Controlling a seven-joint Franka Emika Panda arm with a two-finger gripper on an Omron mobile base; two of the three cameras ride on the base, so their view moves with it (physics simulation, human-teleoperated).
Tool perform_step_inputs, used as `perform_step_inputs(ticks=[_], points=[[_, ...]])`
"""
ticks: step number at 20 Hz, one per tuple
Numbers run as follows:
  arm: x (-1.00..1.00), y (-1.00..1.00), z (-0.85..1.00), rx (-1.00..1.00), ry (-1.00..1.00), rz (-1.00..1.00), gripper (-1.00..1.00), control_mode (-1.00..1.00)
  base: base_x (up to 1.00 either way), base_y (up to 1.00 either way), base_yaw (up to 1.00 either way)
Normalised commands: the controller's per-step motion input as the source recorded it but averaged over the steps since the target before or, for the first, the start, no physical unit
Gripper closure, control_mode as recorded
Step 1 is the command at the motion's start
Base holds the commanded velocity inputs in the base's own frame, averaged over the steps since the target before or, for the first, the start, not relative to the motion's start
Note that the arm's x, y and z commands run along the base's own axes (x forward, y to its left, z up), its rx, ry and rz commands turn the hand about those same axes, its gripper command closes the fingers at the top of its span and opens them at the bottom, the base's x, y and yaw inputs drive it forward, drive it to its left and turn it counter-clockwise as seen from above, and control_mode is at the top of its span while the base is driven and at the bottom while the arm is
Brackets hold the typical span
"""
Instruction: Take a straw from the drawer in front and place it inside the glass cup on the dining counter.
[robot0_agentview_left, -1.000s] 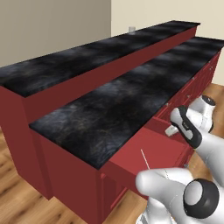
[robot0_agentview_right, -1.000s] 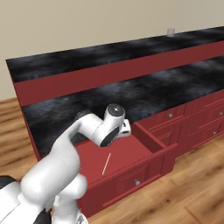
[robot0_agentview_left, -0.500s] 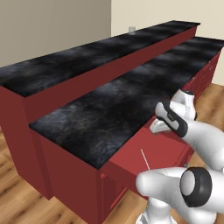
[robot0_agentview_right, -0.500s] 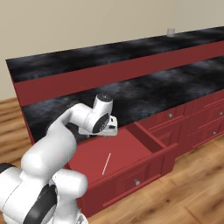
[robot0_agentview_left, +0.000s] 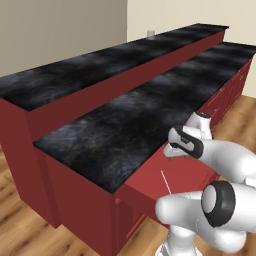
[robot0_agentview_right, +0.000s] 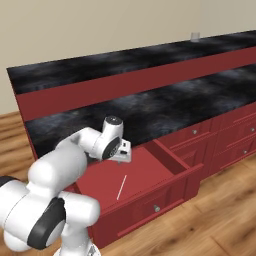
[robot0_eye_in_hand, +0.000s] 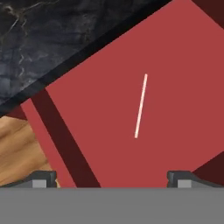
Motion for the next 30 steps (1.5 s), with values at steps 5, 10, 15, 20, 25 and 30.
perform_step_inputs(ticks=[5,10,15,20,25,30], points=[[0.27,0.00,-0.35,-0.03,0.00,-0.12,-1.00,-1.00,0.00,0.00,0.00],[0.26,-0.03,-0.16,0.00,0.00,-0.08,-1.00,-1.00,0.00,0.00,0.00],[0.13,-0.08,-0.16,-0.01,-0.01,-0.06,-1.00,-1.00,0.00,0.00,0.00],[0.01,-0.12,-0.10,0.00,-0.05,-0.06,-1.00,-1.00,0.00,0.00,0.00],[0.01,-0.10,-0.23,0.00,-0.03,-0.05,-1.00,-1.00,0.00,0.00,0.00],[0.01,0.00,-0.44,0.00,0.00,-0.02,-1.00,-1.00,0.00,0.00,0.00]])
